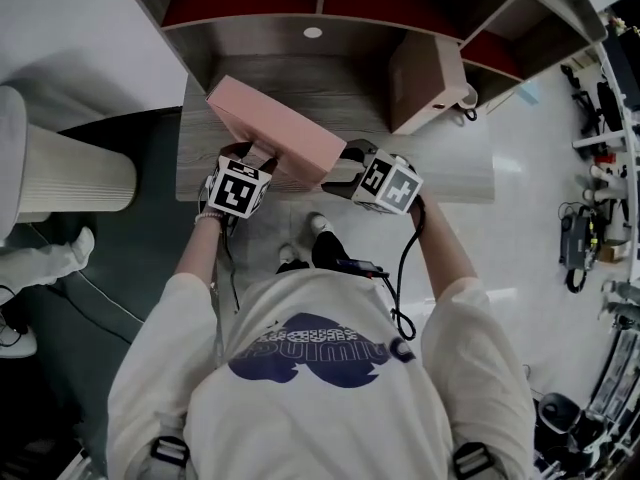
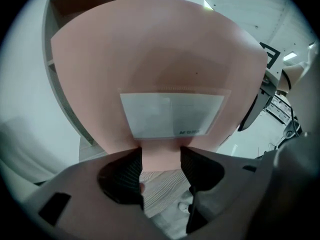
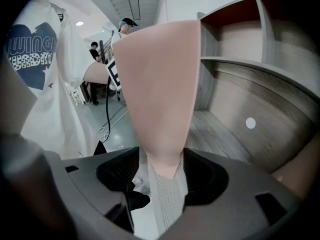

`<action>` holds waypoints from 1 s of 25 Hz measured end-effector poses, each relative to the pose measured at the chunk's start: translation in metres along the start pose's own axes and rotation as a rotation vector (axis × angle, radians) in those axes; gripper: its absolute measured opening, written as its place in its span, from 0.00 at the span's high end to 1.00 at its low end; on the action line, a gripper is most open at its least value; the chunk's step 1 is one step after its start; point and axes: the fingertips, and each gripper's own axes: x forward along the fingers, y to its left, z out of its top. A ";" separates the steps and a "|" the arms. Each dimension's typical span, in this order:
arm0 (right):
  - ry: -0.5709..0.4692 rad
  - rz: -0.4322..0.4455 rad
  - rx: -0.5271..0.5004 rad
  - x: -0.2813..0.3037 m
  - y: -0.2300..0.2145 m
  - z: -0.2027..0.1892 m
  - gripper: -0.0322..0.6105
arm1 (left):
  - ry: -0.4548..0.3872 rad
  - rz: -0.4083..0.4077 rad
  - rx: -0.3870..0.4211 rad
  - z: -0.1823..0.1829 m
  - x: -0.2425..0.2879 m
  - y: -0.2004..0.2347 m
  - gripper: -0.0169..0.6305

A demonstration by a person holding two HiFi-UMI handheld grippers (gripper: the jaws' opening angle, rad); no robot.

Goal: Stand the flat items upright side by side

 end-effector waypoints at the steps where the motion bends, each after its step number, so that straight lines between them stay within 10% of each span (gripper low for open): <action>1: -0.003 -0.009 0.010 0.000 0.002 0.001 0.53 | -0.002 -0.004 0.011 0.001 0.001 0.001 0.61; 25: -0.145 -0.269 0.297 -0.004 0.019 0.002 0.53 | 0.014 -0.073 0.228 0.033 0.023 -0.005 0.61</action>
